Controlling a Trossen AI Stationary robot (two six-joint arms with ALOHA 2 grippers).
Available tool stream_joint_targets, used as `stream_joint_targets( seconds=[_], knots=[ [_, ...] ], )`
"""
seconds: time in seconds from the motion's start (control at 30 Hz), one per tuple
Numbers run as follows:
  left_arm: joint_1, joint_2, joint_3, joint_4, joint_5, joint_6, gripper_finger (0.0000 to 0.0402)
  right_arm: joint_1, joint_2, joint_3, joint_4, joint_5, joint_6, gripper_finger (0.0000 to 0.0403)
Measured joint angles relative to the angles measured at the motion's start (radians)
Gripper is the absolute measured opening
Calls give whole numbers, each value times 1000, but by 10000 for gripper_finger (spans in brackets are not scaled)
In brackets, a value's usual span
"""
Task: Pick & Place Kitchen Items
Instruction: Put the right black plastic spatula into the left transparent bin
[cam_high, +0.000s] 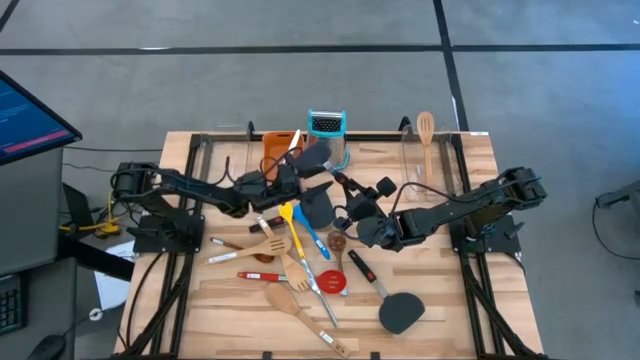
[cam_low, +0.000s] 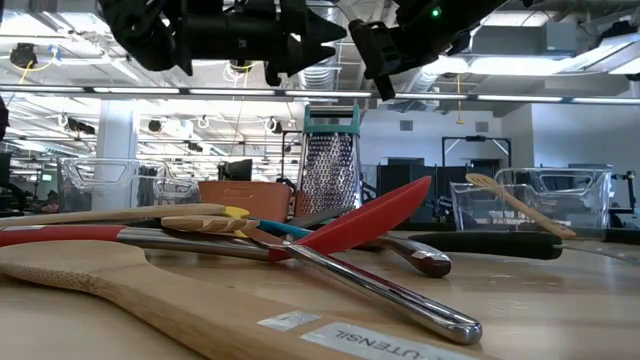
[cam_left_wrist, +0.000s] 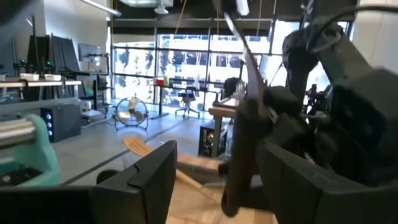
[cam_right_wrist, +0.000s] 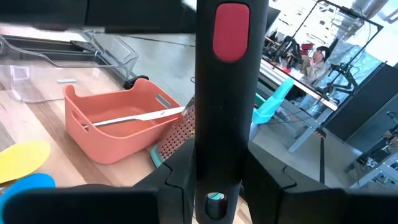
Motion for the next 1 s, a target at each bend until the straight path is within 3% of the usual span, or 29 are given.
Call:
stream_joint_targets(
  seconds=[0.6, 1.0],
  knots=[
    [0, 71, 101, 1, 84, -5, 208, 0, 0, 0, 8, -4, -27, 90],
    [13, 113, 145, -1, 86, -24, 194, 0, 0, -1, 0, -7, -27, 90]
  ],
)
